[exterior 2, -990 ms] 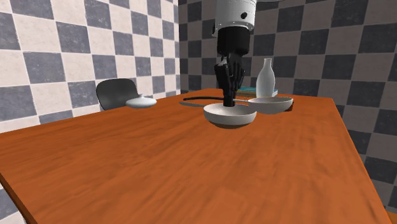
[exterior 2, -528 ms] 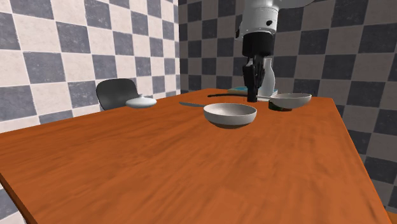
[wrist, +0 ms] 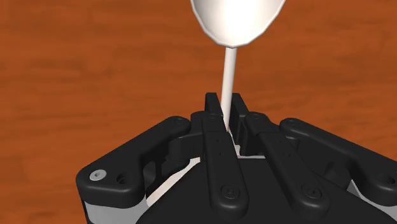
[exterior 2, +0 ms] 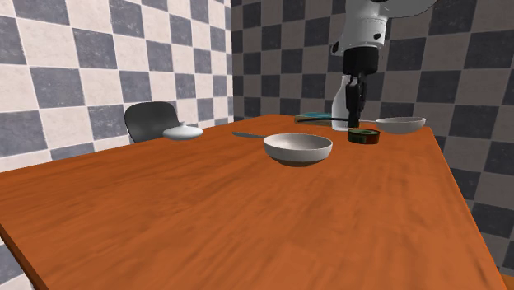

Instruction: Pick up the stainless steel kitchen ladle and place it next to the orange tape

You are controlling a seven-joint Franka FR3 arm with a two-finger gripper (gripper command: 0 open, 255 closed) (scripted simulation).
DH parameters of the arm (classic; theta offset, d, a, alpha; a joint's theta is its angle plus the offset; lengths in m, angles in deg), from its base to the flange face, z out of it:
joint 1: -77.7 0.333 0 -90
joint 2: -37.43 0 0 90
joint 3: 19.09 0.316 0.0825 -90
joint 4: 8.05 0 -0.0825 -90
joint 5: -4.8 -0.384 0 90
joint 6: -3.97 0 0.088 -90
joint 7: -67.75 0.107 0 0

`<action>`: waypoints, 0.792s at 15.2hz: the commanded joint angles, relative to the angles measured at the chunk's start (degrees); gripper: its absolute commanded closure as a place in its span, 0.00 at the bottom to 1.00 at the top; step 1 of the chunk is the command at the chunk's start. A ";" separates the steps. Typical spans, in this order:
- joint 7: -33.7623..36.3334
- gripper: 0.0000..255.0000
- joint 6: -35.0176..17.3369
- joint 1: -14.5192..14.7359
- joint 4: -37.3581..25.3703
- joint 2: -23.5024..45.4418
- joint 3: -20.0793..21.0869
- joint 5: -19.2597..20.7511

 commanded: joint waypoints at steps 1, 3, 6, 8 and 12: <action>-3.15 1.00 0.37 -1.05 -0.55 0.19 -2.40 1.31; -6.00 1.00 0.68 -1.89 -1.52 0.80 -4.65 2.37; -10.40 1.00 1.04 -3.00 -3.43 2.22 -8.12 3.74; -13.42 1.00 1.22 -3.62 -5.01 3.52 -10.52 4.45; -19.74 1.00 1.46 -4.65 -8.89 6.99 -15.52 5.22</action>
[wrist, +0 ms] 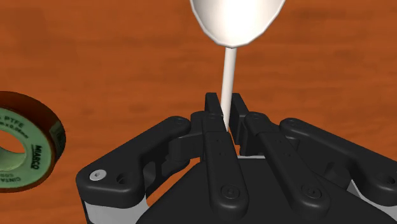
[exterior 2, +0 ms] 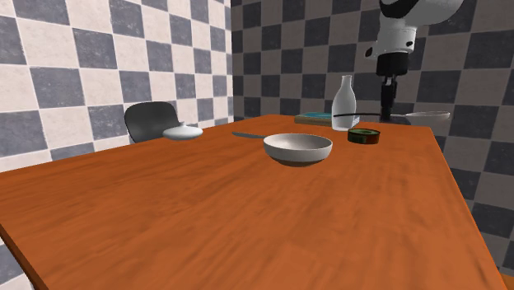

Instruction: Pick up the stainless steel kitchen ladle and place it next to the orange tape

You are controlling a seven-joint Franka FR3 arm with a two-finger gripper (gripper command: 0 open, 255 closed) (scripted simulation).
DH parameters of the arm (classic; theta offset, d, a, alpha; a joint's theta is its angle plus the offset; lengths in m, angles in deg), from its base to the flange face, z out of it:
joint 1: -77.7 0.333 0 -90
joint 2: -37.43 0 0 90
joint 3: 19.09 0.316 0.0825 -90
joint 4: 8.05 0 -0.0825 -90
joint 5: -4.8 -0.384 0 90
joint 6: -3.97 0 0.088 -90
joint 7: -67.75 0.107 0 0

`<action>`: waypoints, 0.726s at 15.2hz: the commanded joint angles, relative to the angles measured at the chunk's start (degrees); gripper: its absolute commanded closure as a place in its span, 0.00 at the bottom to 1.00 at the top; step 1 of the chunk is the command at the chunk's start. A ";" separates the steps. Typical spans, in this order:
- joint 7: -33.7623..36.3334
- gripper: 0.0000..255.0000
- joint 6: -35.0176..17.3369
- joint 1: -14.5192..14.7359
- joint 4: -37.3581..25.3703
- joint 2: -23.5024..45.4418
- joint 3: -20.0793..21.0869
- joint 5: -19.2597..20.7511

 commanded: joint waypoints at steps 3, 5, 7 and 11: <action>-5.82 1.00 0.11 -0.90 -3.33 3.14 -4.47 0.29; -5.78 1.00 -1.41 -1.01 -1.64 2.95 -4.59 0.46; -5.77 1.00 -2.93 -1.10 -0.03 2.84 -4.75 0.60; -5.81 1.00 -5.98 -1.27 3.07 2.78 -5.13 0.83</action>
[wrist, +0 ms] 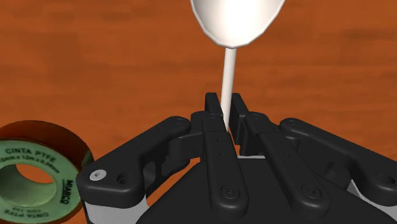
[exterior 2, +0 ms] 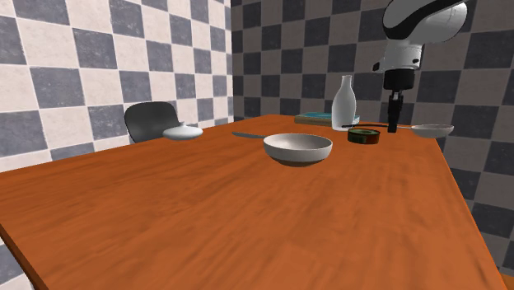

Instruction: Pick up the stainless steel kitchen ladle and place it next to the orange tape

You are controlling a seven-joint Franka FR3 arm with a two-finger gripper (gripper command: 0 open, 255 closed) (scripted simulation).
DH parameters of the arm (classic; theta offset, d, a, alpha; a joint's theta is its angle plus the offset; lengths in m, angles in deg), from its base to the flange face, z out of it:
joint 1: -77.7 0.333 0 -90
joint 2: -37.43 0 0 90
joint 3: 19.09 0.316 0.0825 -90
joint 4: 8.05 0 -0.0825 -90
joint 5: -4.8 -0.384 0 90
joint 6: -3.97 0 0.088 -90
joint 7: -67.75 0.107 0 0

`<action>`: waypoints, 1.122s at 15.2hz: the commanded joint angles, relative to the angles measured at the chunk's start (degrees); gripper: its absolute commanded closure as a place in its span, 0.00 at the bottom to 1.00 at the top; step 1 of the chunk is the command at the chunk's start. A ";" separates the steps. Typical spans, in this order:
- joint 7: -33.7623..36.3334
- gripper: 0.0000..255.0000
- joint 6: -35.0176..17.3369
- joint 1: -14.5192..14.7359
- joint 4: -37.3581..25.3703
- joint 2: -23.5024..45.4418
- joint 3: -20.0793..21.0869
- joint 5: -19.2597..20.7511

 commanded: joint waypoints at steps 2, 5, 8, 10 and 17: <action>-0.10 1.00 -2.23 -0.17 2.27 -0.09 -0.32 0.23; -0.21 1.00 -4.55 -0.25 4.40 0.11 -0.69 0.32; -0.38 1.00 -6.88 -0.31 6.42 0.45 -1.11 0.36; -0.52 1.00 -8.45 -0.34 7.72 0.75 -1.41 0.36; -0.59 1.00 -9.17 -0.34 8.29 0.91 -1.55 0.35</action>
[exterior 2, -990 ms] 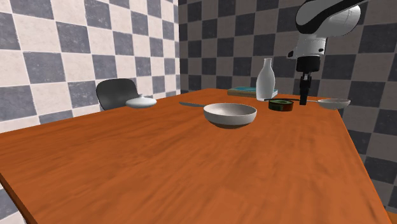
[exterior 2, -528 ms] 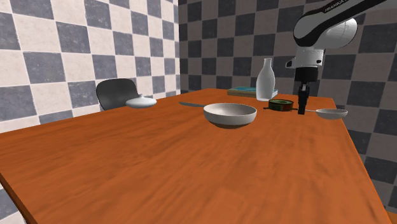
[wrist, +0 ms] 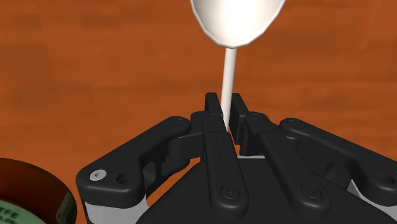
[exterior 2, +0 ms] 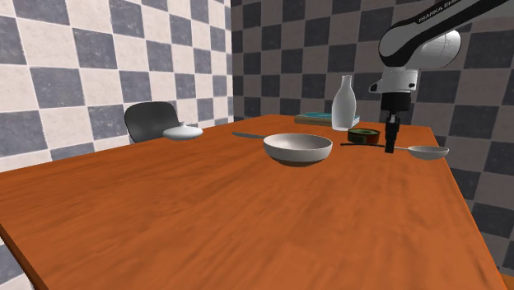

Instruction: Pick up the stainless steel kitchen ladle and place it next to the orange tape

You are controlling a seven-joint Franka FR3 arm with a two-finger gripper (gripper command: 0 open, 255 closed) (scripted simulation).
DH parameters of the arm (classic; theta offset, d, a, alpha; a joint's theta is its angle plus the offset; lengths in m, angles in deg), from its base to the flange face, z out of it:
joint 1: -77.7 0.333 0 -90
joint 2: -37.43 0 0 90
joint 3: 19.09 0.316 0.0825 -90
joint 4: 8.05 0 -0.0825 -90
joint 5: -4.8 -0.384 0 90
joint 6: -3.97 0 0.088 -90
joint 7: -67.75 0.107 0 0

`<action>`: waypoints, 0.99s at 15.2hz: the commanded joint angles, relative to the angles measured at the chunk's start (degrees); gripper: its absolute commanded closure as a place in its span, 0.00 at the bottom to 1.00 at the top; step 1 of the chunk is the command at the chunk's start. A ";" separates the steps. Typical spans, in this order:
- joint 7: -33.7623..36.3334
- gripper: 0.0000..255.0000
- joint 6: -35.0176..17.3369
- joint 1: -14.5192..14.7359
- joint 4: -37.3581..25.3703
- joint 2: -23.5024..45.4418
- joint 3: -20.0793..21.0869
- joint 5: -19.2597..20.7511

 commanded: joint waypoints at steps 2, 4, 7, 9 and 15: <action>0.00 0.00 -0.01 0.00 0.01 0.00 0.00 0.00; 0.00 0.00 -0.01 0.00 0.01 0.00 0.00 0.00; 0.00 0.00 -0.01 0.00 0.01 0.00 0.00 0.00; -0.05 0.00 3.84 0.14 -3.72 -0.15 0.42 -0.22; -0.21 0.00 7.24 0.32 -7.29 0.03 0.68 -0.52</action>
